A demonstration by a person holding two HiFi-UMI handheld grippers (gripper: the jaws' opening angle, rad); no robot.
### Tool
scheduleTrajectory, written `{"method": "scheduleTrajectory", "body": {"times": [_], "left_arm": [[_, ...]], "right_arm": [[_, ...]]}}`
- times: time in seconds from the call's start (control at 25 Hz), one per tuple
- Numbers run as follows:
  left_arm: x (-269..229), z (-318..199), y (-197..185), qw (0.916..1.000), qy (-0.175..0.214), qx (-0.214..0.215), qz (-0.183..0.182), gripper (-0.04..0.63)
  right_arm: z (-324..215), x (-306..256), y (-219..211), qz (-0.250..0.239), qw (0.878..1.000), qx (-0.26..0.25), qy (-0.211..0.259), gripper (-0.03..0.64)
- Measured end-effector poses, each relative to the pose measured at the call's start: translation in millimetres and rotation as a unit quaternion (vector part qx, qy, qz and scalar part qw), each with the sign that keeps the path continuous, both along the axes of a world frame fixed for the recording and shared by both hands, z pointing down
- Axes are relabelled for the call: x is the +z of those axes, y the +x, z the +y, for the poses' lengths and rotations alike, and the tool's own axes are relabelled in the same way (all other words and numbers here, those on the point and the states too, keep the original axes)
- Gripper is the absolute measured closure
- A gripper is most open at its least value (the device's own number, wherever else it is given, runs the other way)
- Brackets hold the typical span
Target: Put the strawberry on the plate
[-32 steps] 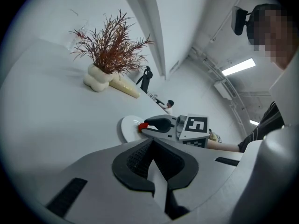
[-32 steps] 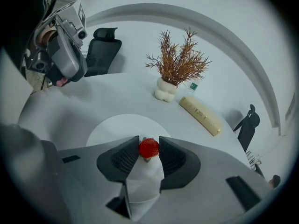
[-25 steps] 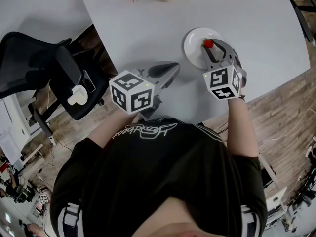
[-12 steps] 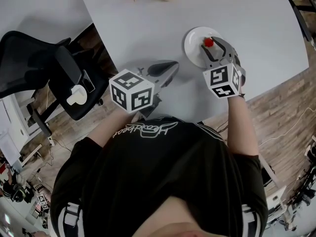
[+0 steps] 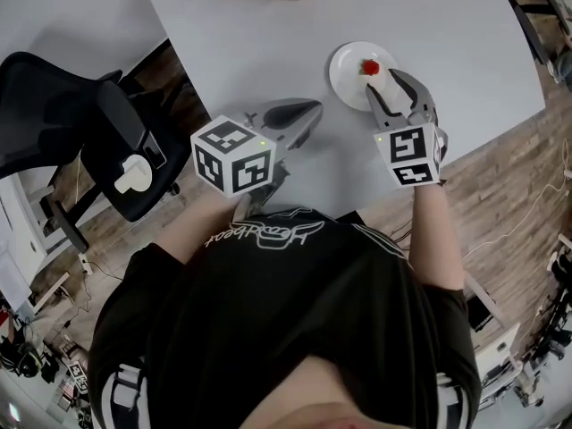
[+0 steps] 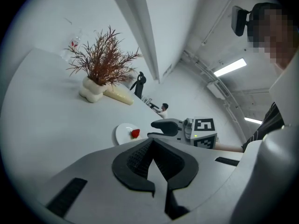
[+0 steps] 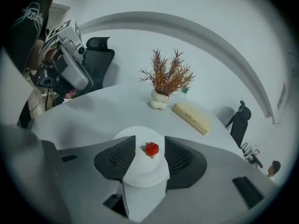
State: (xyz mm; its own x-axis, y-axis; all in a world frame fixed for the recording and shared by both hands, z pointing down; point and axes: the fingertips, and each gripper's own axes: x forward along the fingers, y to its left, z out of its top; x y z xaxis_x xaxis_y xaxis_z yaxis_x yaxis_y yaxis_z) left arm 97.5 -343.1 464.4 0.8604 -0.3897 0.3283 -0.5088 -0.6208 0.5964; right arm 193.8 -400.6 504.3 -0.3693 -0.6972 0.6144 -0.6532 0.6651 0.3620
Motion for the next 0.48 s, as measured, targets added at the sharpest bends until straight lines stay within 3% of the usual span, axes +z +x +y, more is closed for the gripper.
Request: {"method": "scheduleTrajectory", "body": {"times": [0.36,0.48], "left_arm": [[-54,31,-13,0.9976,0.059,0.034,0.009,0.589],[-78,48,-17,0.9950,0.087,0.047,0.011,0.589]], "right_arm": [[66,-83,-14,-0.068,0.995,0.049,0.053,0.454],[95,-110,-23,-0.111,0.990,0.056,0.062,0.454]]}}
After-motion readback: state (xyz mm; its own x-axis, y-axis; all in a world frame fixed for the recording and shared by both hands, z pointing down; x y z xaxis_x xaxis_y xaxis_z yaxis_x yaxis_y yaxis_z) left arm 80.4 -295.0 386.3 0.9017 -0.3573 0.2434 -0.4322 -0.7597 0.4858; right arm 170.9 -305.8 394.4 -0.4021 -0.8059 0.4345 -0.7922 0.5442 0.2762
